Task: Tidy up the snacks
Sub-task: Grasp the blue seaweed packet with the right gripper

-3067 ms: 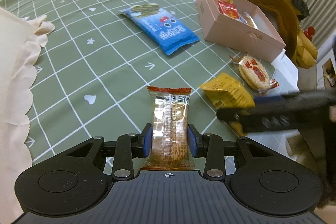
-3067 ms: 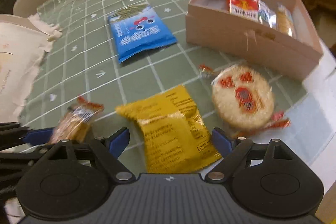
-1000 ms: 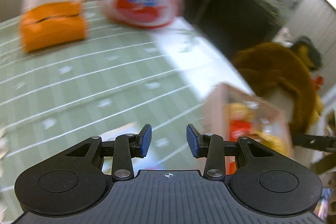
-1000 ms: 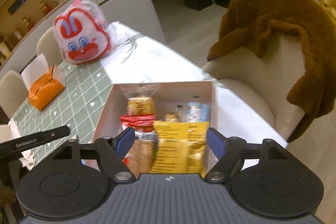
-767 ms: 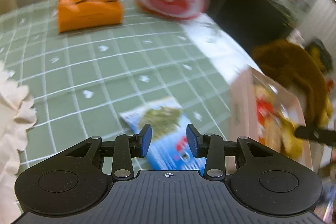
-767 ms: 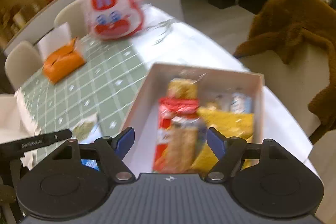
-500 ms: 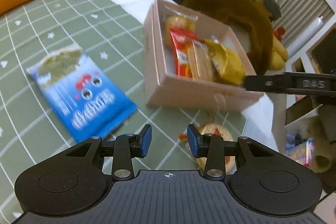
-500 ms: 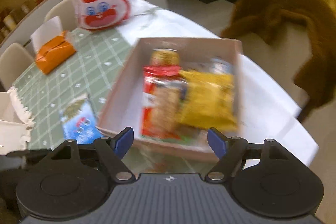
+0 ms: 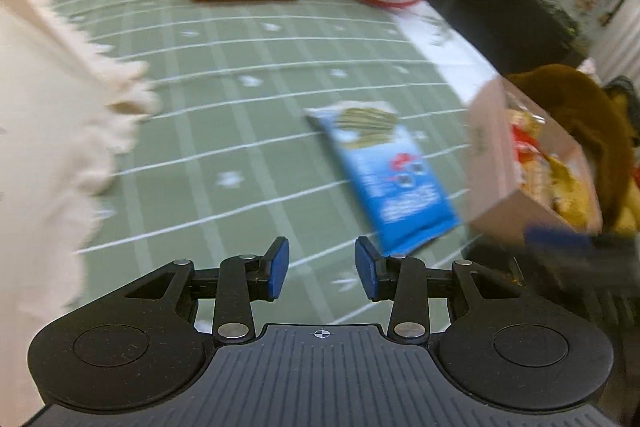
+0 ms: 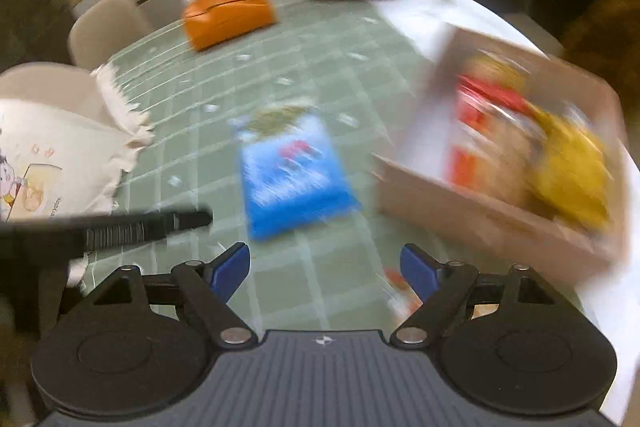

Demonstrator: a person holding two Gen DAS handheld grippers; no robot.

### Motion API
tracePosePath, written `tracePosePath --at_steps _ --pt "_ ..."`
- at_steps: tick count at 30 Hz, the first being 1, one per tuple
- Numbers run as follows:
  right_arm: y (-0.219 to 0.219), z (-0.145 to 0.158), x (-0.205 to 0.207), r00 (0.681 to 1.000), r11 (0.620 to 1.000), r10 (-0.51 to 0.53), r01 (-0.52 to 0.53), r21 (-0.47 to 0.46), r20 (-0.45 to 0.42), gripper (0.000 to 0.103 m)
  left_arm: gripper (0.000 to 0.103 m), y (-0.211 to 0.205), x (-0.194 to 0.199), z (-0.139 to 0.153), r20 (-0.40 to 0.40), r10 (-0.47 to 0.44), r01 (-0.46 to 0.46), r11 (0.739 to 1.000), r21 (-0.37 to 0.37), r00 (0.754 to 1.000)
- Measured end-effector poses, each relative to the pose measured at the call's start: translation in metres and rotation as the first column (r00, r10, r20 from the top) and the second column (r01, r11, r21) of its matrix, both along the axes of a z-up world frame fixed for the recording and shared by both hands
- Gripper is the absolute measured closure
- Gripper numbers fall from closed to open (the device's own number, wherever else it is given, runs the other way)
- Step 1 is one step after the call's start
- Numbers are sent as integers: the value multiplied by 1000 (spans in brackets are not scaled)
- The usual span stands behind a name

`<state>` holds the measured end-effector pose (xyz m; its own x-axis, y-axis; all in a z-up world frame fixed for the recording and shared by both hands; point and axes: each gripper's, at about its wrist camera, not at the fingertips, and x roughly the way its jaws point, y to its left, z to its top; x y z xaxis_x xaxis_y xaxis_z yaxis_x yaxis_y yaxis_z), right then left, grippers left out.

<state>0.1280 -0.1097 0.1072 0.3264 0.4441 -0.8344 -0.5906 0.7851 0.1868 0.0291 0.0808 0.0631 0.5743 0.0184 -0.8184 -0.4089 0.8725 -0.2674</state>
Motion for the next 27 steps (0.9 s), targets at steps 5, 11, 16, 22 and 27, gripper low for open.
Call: tracePosePath --at_steps 5,11,16,22,27 --pt "77 -13 31 997 993 69 -67 -92 17 19 62 28 -25 8 30 57 -56 998 -30 998" --pt "112 -45 58 998 986 59 -61 -153 -20 19 62 45 -33 5 39 43 -41 997 -68 998" --pt "116 -60 66 999 980 31 -35 -194 -25 14 62 39 -28 -2 40 -6 8 998 -62 999" --pt "114 -69 70 998 979 7 -20 -201 -65 7 62 37 -31 -6 53 -9 13 997 -76 999" --pt "114 -63 58 997 980 3 -19 -198 -79 18 62 45 -38 -8 53 20 -16 996 -90 998"
